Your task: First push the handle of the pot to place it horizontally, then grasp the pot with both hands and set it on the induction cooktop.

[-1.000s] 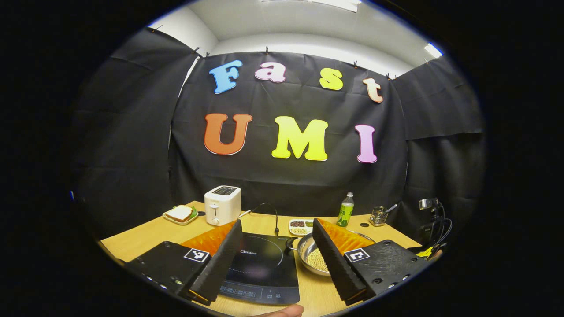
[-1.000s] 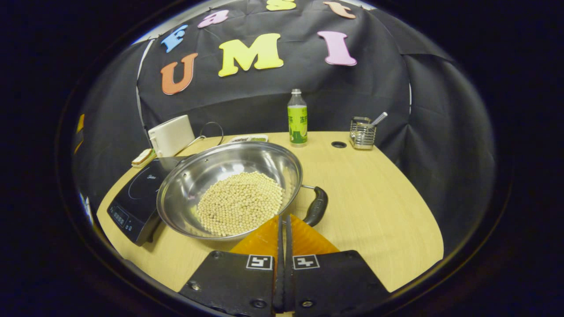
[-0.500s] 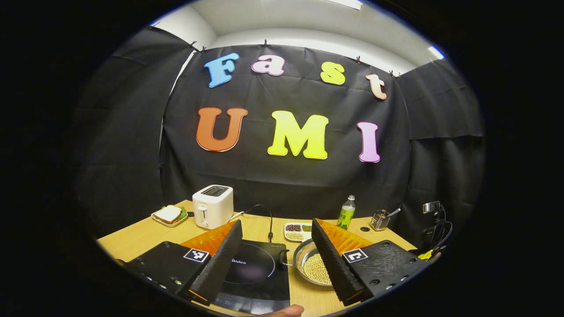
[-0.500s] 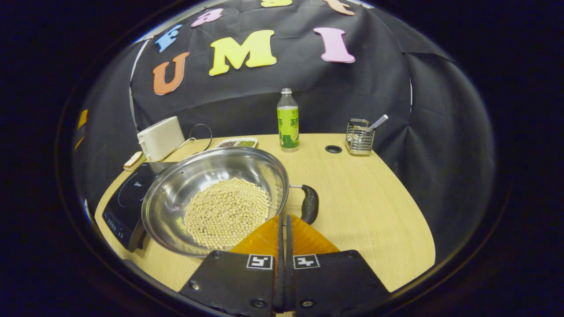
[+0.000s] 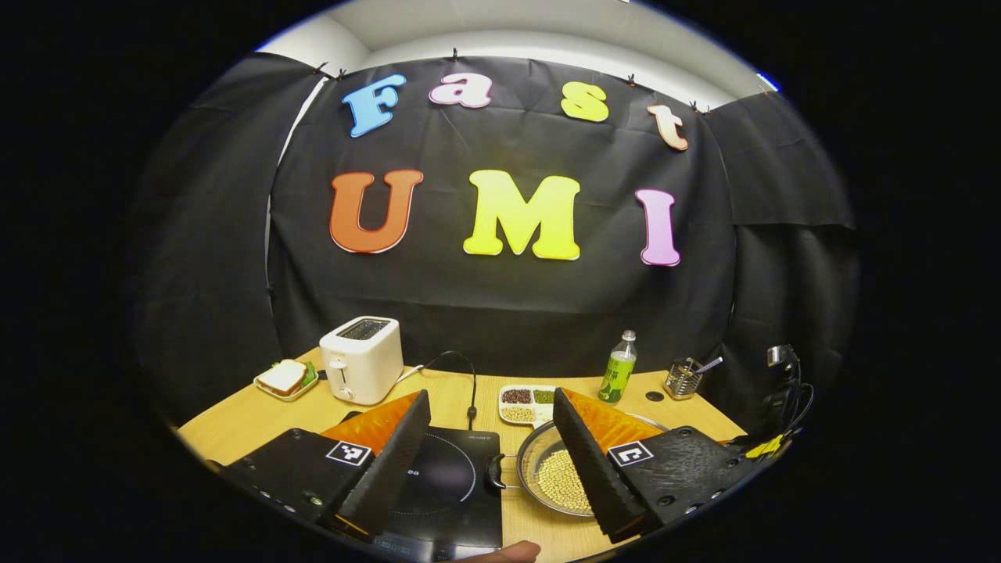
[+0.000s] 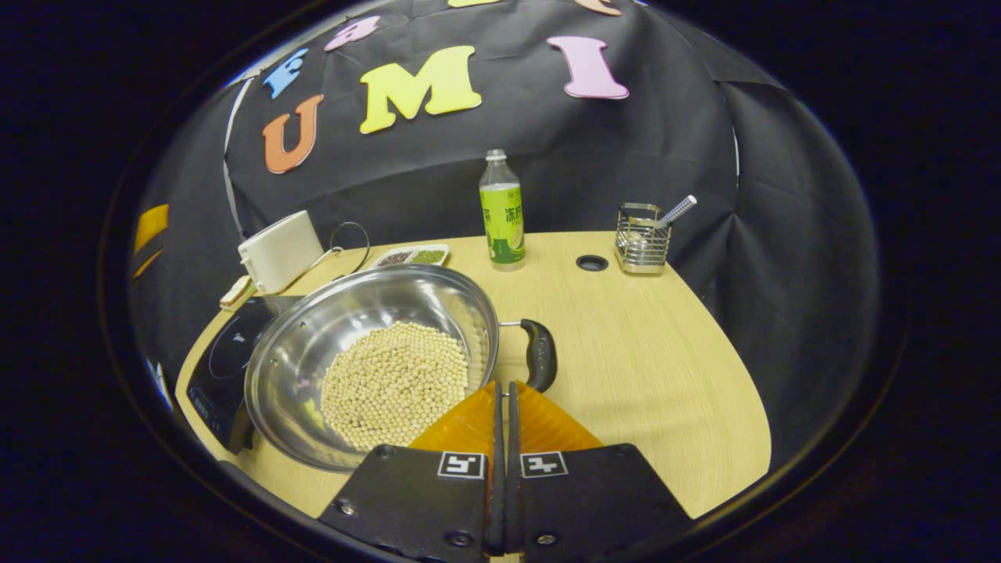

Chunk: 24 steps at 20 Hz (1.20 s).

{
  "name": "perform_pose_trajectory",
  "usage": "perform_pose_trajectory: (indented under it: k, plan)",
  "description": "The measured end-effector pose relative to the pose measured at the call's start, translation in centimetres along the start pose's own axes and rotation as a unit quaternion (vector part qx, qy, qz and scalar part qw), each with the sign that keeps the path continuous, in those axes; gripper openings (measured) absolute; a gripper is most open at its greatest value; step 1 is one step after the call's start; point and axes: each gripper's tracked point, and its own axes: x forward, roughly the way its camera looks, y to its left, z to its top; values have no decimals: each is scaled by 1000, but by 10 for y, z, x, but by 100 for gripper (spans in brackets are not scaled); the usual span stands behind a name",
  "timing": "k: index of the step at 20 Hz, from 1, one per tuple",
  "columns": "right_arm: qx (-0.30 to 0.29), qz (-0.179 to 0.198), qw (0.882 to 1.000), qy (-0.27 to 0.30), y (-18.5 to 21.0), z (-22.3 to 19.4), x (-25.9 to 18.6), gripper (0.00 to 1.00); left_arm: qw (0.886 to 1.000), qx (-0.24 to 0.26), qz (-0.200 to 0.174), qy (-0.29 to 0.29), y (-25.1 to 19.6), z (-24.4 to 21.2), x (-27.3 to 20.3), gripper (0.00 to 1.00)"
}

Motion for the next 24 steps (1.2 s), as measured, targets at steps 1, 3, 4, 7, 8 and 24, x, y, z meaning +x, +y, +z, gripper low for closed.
perform_pose_trajectory:
  k: [1, 3, 4, 7, 8, 24]
  plan:
    - [0, 3, 1000, -1, -1, 3, -1, 4, 1000, -1, 1, 10, -1, -5, 7, 94]
    - [-3, 0, 1000, -10, -4, 12, -3, 4, 1000, -1, 0, 31, -3, -18, 18, 94]
    - [-7, -7, 1000, -15, -8, 16, -3, 4, 999, 1, -1, 41, -5, -25, 23, 94]
    - [-8, -8, 1000, -25, -10, 27, -3, 3, 997, -6, -25, 74, -18, -48, 40, 94]
    - [-1, 2, 1000, -27, -7, 31, -1, 7, 995, -17, -36, 87, -23, -57, 44, 94]
    - [6, -3, 1000, 8, 1, 24, 50, 100, 973, -6, -28, 230, -28, -162, 99, 94]
